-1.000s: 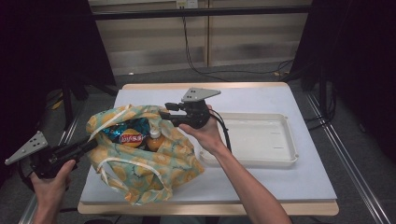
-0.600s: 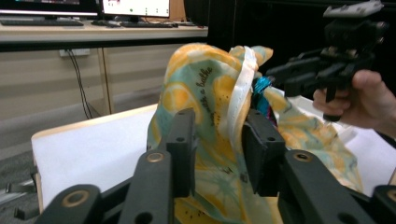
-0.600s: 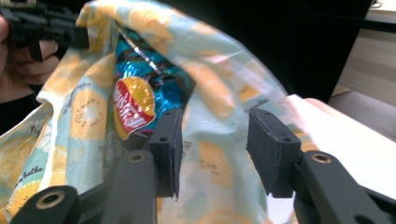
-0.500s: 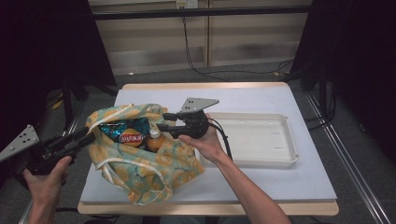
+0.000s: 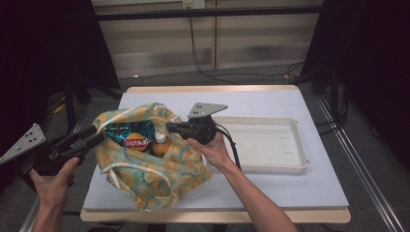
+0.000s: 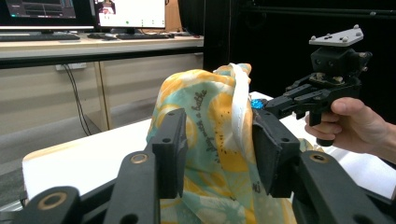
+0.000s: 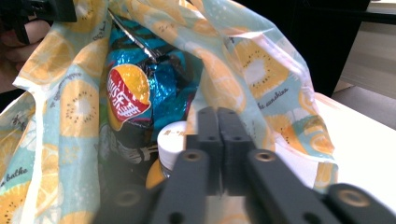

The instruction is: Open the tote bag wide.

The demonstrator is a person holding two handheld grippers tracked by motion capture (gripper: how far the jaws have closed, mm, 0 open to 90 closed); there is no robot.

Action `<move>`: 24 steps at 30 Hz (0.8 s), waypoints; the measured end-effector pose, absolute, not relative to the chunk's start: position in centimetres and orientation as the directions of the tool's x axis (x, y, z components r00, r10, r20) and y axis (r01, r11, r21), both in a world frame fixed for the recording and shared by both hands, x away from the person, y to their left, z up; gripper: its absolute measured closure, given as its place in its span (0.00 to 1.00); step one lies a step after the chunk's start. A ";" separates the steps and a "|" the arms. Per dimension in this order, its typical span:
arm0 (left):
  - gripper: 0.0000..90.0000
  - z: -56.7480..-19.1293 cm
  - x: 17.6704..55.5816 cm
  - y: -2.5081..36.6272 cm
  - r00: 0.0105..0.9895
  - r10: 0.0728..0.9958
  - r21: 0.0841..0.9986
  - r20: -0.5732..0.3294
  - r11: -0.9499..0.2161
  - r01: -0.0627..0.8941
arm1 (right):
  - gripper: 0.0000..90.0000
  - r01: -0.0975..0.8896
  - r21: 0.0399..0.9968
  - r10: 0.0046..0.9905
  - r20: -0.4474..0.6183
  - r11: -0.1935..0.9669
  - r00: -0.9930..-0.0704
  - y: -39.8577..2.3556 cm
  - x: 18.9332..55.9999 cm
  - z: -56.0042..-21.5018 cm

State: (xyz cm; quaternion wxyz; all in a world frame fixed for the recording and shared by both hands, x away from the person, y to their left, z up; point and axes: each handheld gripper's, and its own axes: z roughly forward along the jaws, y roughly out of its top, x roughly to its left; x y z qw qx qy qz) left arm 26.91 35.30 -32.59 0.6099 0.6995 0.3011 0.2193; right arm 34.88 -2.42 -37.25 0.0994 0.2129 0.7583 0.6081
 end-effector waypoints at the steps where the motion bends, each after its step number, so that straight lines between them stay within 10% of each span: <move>1: 0.62 -32.6 27.0 35.2 0.725 0.686 0.985 -0.055 -0.082 0.152 | 1.00 0.204 0.964 0.443 0.111 0.169 -0.889 -2.4 34.9 -37.2; 7: 0.58 -32.1 27.5 34.9 0.733 0.678 0.989 -0.059 -0.062 0.136 | 1.00 0.204 0.964 0.444 0.109 0.172 -0.890 -2.2 35.2 -36.8; 11: 0.92 -31.8 27.9 35.1 0.740 0.669 0.988 -0.069 -0.056 0.143 | 1.00 0.187 0.967 0.438 0.094 0.173 -0.894 -1.9 35.3 -36.0; 17: 1.00 -31.5 28.9 36.2 0.727 0.677 0.984 -0.113 -0.026 0.177 | 0.99 0.175 0.969 0.437 0.082 0.176 -0.896 -2.0 35.1 -36.1; 24: 1.00 -31.2 30.0 38.4 0.671 0.728 0.973 -0.142 -0.020 0.229 | 0.69 0.185 0.966 0.447 0.087 0.182 -0.890 -2.0 35.1 -36.7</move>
